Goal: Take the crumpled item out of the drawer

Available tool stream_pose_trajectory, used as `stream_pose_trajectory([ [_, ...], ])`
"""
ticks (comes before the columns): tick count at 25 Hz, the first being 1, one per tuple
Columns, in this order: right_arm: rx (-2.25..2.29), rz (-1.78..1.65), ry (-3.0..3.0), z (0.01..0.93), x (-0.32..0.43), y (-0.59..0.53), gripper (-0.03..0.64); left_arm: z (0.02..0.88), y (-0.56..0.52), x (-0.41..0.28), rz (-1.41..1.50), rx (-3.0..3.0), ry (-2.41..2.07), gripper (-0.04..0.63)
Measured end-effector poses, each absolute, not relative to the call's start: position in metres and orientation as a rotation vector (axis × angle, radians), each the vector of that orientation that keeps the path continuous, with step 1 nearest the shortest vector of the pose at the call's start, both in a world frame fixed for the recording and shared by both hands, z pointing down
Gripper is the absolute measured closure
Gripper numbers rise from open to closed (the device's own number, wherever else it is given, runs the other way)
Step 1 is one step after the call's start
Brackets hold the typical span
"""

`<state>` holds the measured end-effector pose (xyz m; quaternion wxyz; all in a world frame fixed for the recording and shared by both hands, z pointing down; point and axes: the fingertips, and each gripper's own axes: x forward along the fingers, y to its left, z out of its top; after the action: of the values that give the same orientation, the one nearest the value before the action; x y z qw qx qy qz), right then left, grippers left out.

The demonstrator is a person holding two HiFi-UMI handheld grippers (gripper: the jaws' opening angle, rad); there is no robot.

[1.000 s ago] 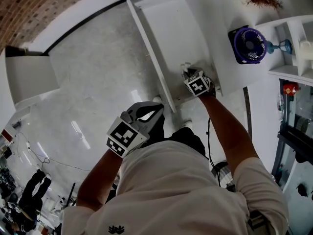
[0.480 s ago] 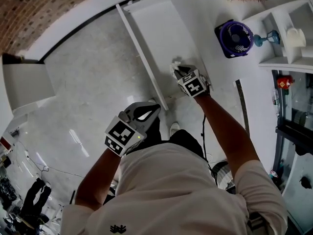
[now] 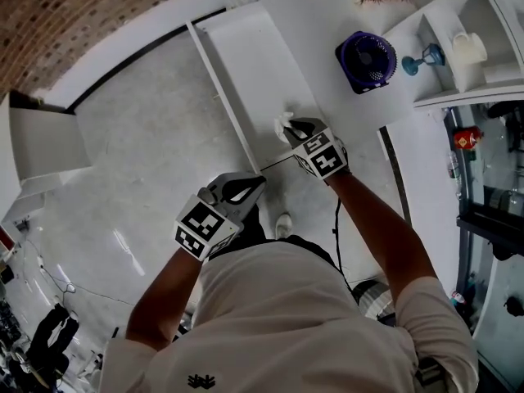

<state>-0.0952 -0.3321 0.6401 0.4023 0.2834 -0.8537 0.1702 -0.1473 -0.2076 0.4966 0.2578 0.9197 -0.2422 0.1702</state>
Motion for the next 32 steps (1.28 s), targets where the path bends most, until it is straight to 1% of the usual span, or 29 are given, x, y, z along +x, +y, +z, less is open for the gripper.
stream_pose_trajectory([
  [15, 0.699, 0.397, -2.320, 0.564, -0.043, -0.238, 0.534, 0.468, -0.133, -0.096, 0.469, 2.528, -0.778, 0.591],
  [32, 0.690, 0.397, -2.457, 0.496, 0.039, -0.121, 0.535, 0.456, -0.041, -0.037, 0.481, 2.522, -0.846, 0.591],
])
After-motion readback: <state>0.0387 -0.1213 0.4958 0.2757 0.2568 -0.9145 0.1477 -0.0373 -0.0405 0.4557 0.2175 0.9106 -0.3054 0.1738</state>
